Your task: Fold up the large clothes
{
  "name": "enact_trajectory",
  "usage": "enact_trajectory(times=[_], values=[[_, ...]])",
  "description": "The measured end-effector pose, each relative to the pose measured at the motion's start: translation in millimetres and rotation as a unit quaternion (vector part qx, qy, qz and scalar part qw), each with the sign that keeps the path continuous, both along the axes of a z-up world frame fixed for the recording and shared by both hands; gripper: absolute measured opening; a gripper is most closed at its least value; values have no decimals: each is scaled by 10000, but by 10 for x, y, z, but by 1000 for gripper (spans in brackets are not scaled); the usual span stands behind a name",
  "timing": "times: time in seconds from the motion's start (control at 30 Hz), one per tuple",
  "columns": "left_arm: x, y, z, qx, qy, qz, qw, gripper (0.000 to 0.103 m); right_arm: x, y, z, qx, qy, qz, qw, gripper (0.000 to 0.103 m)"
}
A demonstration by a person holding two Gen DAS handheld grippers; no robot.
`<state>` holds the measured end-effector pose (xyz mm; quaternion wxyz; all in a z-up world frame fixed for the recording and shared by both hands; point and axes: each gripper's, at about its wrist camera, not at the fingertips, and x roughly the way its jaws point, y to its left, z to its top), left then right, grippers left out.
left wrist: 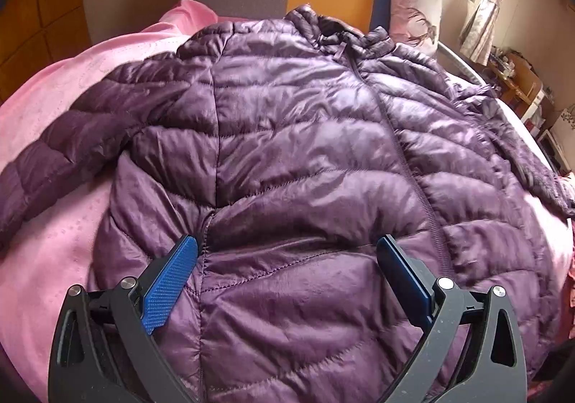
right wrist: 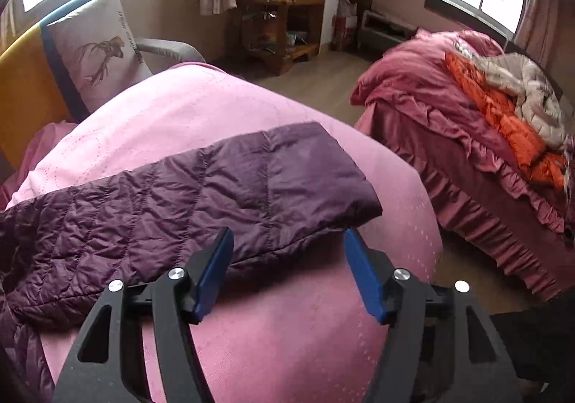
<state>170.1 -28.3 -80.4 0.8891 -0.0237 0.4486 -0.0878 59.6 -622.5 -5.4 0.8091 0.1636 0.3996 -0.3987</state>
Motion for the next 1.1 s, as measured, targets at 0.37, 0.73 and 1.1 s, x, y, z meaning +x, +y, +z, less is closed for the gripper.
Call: enact_trajectory(times=[0.37, 0.73, 1.1], values=[[231, 270, 272, -120, -781, 590, 9951, 99, 1718, 2167, 81, 1362, -855, 3773, 9120, 63], [301, 484, -191, -669, -196, 958, 9930, 99, 2598, 1895, -787, 1550, -270, 2886, 9444, 59], [339, 460, -217, -571, -158, 938, 9938, 99, 1018, 912, -371, 2245, -1417, 1835, 9465, 80]])
